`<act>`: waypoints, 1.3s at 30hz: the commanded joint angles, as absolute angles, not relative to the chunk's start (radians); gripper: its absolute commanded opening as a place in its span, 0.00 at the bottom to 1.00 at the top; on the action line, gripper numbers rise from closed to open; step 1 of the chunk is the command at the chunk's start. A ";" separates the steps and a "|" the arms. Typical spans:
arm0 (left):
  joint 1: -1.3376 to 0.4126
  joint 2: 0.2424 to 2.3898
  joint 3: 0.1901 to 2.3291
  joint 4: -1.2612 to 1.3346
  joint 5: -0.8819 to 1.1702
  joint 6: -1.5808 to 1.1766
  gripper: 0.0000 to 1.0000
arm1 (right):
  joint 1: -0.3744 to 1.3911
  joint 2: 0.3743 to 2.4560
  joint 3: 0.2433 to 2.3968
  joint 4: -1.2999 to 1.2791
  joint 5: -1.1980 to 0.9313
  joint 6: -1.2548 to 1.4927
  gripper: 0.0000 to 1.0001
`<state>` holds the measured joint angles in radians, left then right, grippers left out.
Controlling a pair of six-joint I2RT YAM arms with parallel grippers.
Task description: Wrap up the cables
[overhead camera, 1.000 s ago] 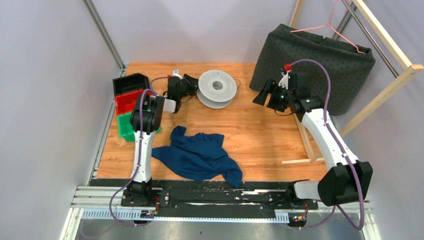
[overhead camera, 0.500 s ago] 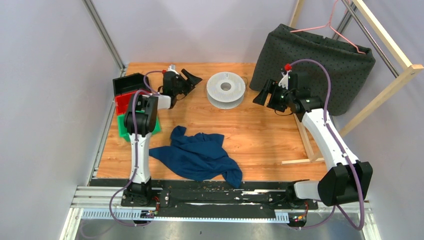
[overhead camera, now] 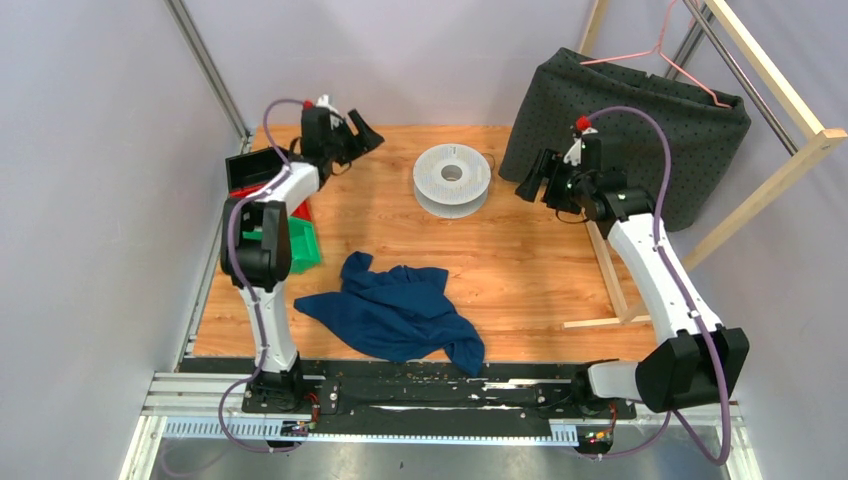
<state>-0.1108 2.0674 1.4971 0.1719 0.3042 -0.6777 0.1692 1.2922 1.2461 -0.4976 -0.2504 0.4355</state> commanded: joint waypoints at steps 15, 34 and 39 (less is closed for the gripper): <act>-0.186 1.411 1.428 -0.611 -0.130 -0.237 0.81 | 0.155 1.206 1.225 -0.285 0.042 0.197 0.88; -0.210 1.340 1.275 -0.611 -0.242 -0.275 0.79 | 0.155 1.253 1.169 -0.177 -0.021 0.354 0.87; -0.210 1.363 1.288 -0.611 -0.231 -0.279 0.79 | 0.155 1.253 1.170 -0.178 -0.013 0.354 0.87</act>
<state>-0.2062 1.3384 1.2610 -0.6079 -0.2214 -0.2878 0.1692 1.2503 1.1790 -0.2008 -0.0120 0.3405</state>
